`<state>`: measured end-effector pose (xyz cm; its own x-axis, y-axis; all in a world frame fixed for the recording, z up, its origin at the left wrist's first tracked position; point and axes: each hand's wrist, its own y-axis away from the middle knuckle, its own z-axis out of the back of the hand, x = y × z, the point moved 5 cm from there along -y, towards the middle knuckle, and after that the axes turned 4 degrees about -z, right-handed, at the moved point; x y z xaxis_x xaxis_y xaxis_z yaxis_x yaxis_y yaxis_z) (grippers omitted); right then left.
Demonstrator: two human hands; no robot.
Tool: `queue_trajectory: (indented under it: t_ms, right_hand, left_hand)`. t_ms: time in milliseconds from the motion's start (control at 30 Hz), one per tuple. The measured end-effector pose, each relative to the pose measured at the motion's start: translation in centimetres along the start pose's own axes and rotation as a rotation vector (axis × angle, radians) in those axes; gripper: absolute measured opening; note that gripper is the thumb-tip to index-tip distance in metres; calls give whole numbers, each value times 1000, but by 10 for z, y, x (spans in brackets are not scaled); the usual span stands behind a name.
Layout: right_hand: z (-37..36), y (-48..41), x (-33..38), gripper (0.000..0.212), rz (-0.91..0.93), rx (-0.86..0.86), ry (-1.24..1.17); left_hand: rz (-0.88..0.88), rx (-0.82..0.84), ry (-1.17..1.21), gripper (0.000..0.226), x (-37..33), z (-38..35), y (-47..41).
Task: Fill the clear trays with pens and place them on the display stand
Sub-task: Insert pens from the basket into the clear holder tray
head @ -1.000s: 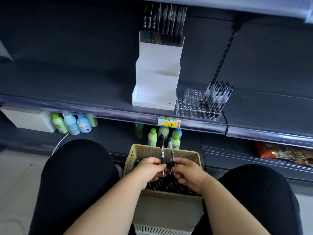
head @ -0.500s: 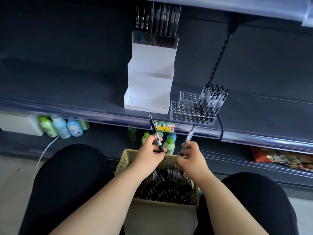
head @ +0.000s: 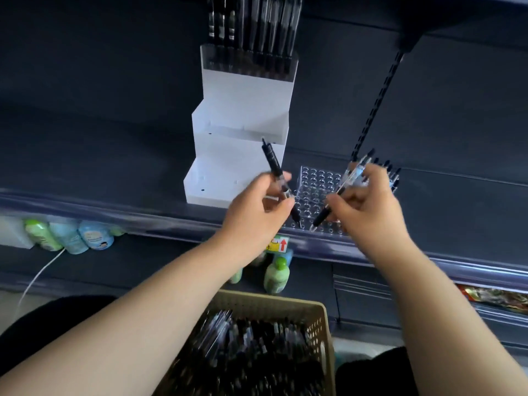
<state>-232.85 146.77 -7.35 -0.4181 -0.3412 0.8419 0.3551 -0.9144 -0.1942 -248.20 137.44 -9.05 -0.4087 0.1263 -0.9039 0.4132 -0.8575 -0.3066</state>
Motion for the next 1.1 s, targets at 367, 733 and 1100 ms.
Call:
queue_trajectory:
  t_ms: [367,733,1100]
  right_hand:
    - [22,-55,10,15,37,-95,-13]
    - [37,-61,8,16,109,-220,-21]
    - [43,-60,12,7,202,-274,171]
  left_hand:
    - [23,1,223,17,-3,-19,-69]
    - [43,17,223,24,15,-36,-70]
    - [54,25,216,18,10,-22,-64]
